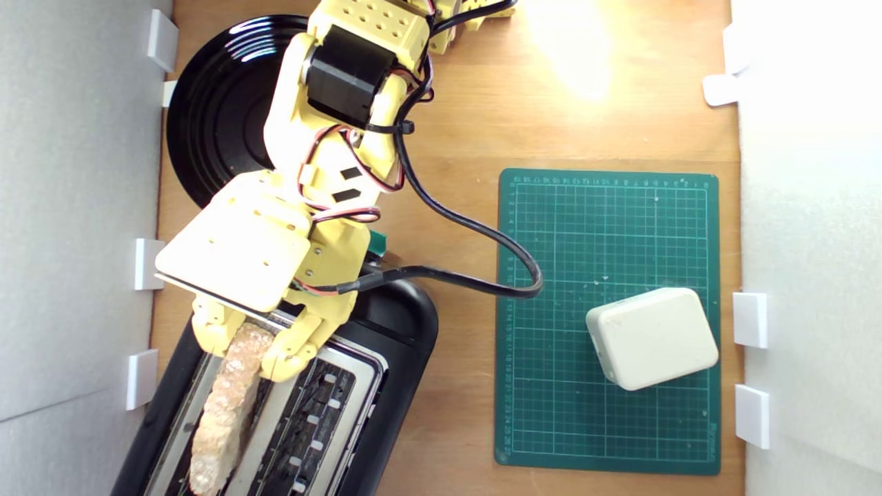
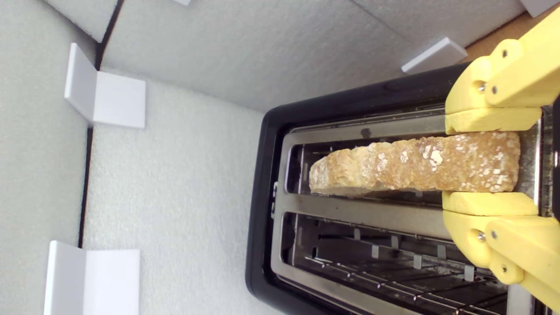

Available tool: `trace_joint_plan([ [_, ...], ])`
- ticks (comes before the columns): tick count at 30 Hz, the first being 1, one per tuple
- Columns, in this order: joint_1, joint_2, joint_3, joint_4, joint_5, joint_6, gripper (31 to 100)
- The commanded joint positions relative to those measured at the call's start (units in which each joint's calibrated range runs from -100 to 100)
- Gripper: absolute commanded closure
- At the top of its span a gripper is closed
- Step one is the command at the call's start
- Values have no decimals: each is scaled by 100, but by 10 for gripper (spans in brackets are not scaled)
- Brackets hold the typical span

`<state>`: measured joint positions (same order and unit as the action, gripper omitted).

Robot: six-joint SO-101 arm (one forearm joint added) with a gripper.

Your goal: Pick bread and place in toaster

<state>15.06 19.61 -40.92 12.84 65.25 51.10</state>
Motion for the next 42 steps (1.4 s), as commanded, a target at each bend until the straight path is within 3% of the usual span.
trace_joint_plan([
  [1,17,360,120,-87,36,35,642],
  [4,17,318,129,-87,36,35,563],
  [8,17,185,138,-142,36,40,523],
  [19,17,-439,147,-513,45,88,519],
  [31,178,-2111,183,-522,27,349,523],
  [34,154,-2452,192,-794,27,312,525],
  [37,33,-2910,238,-1039,19,-43,527],
  [42,-571,-3459,274,-994,19,-676,528],
])
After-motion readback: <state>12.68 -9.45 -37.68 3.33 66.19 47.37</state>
